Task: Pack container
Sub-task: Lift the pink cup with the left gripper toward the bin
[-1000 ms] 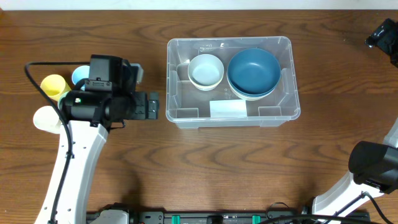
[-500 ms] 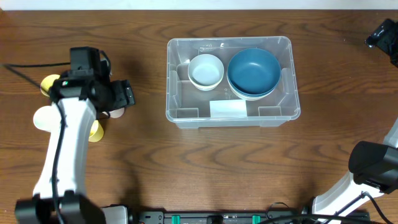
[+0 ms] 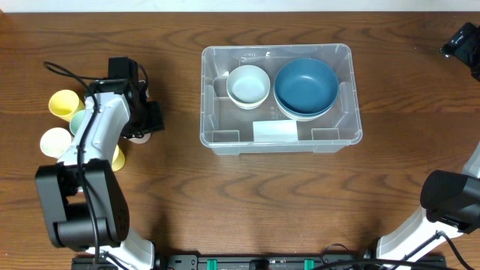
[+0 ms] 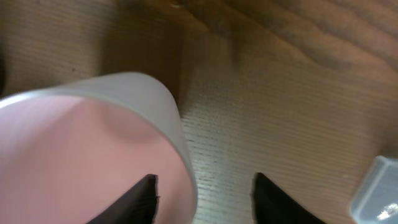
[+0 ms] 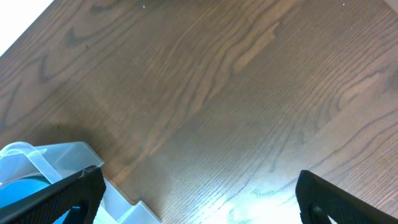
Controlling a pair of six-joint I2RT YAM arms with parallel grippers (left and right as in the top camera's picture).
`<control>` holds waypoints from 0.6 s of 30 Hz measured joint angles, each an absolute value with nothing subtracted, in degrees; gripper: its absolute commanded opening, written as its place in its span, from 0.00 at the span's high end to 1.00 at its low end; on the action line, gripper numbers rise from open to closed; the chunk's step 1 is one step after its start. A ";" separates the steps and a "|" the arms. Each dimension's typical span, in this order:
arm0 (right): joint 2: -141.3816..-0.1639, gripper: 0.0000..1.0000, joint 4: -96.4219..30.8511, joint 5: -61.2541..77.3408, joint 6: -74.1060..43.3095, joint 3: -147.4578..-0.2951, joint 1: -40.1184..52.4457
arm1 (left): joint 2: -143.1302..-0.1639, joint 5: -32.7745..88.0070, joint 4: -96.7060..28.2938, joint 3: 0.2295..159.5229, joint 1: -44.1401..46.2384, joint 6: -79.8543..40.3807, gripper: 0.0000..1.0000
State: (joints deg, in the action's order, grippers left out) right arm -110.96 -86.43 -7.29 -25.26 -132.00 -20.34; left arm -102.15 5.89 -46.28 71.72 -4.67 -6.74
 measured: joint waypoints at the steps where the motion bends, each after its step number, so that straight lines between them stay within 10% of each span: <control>1: -110.96 0.01 -86.43 -7.27 -25.26 -132.00 -20.34 | -102.50 5.82 -46.06 71.72 -4.67 -6.79 0.68; 5: -110.96 0.01 -86.43 -7.29 -25.26 -132.00 -20.34 | -102.67 5.76 -45.12 71.72 -4.67 -6.37 0.94; 18: -110.96 0.01 -86.43 -7.27 -25.26 -132.00 -20.34 | -96.33 5.63 -53.30 75.48 -4.25 -6.20 0.94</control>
